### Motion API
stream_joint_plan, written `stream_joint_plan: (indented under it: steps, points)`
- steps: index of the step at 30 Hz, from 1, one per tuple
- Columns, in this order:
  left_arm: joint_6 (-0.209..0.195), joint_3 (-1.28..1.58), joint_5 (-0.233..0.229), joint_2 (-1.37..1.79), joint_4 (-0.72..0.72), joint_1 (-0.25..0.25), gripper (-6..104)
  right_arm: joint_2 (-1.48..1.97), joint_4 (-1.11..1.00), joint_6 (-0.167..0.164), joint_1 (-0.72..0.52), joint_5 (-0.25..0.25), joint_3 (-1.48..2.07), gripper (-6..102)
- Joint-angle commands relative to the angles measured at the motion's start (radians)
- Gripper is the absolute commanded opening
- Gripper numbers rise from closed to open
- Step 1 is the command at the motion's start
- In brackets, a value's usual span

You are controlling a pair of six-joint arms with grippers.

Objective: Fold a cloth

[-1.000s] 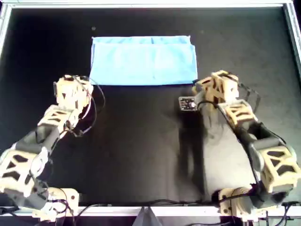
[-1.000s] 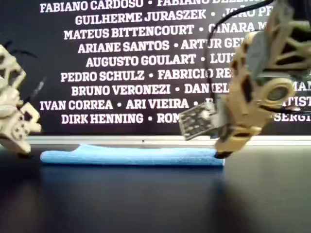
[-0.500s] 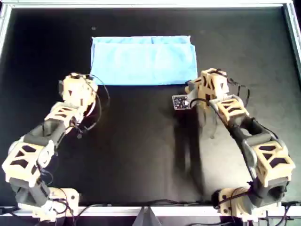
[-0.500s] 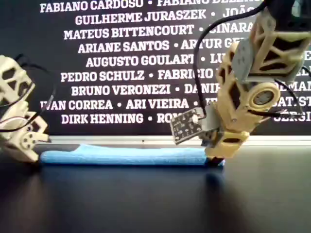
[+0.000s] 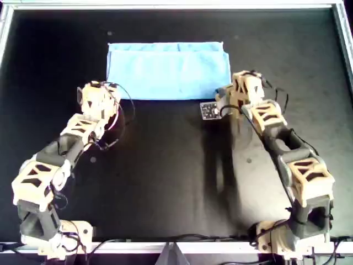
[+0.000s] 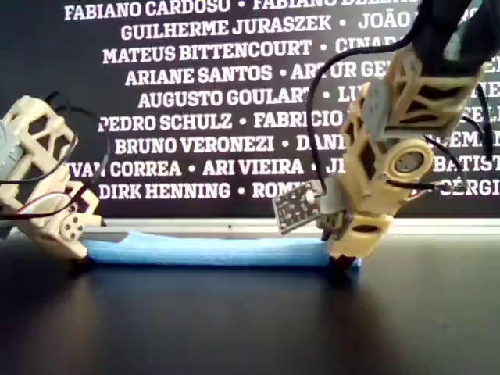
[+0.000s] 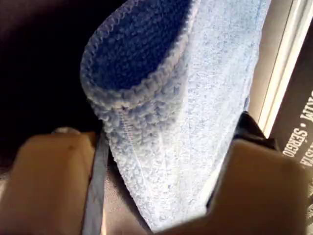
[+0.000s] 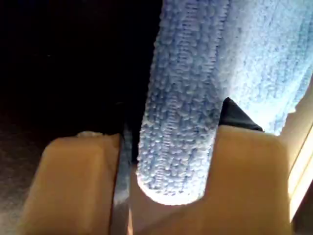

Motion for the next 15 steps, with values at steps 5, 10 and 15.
stream_joint_plan:
  steps: [5, 10, 15]
  points:
    - [0.006, -0.032, -0.006, 0.012, -0.012, -0.023, 90, -0.028, 0.091, 0.005, -0.003, -0.008, -0.184, 73]
    - [0.006, -0.037, 0.000, 0.011, -0.014, -0.023, 90, -0.029, 0.092, 0.003, -0.003, -0.009, -0.186, 73]
    - [0.006, -0.041, -0.006, 0.008, -0.014, -0.021, 90, -0.029, 0.092, 0.002, -0.003, -0.008, -0.187, 73]
